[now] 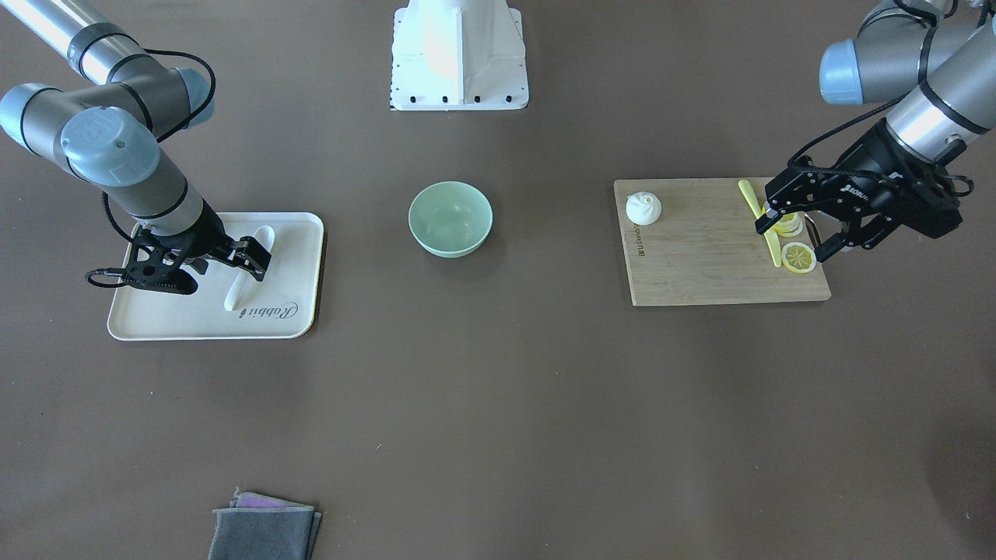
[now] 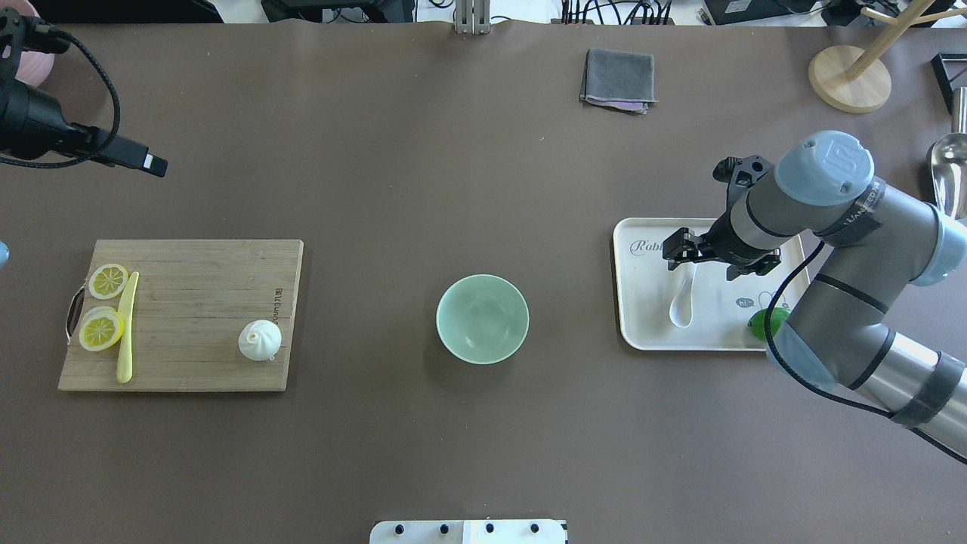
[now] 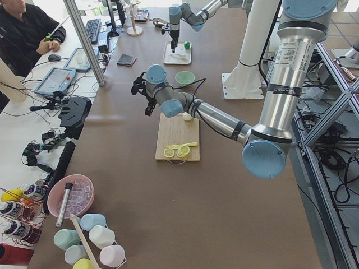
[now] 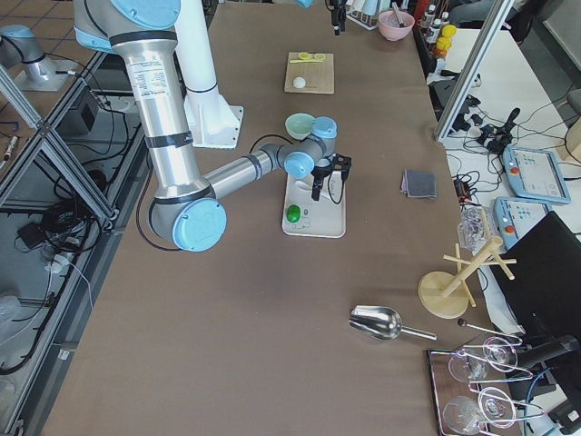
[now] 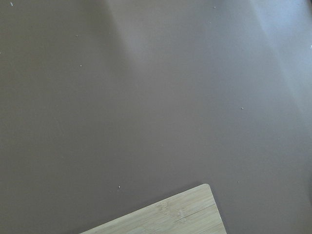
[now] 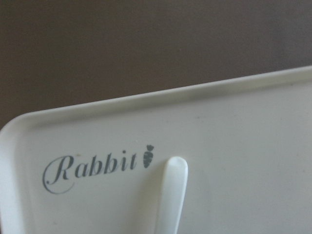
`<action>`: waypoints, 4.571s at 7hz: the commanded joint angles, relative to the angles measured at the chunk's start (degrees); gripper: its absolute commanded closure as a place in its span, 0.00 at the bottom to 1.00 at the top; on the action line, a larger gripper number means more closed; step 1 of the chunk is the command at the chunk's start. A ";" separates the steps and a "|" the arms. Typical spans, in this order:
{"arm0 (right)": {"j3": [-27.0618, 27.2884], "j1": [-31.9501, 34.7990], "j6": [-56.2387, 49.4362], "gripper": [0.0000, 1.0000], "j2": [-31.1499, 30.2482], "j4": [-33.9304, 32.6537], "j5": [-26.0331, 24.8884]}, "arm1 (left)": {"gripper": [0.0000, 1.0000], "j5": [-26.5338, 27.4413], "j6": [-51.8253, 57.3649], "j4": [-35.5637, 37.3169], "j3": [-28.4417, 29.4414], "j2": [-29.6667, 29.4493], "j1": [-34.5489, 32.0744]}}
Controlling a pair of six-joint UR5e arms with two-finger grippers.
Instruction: Put spoon and bun in bowl
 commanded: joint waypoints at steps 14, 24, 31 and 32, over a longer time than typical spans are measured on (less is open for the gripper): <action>10.14 1.83 5.79 1.00 7.62 -8.42 -0.48 | 0.03 21.31 -11.75 -0.09 -4.02 -0.19 20.98; 10.15 -2.04 11.96 1.00 14.76 -8.42 -1.71 | 1.00 32.61 -19.73 -4.75 -7.01 8.71 35.16; 4.38 -8.09 12.22 1.00 22.91 -8.42 -7.41 | 1.00 19.87 -19.49 -3.96 -10.26 4.93 24.10; 0.43 -9.15 12.05 1.00 24.50 -7.72 -9.08 | 1.00 19.52 -19.40 -3.00 -9.65 3.36 23.48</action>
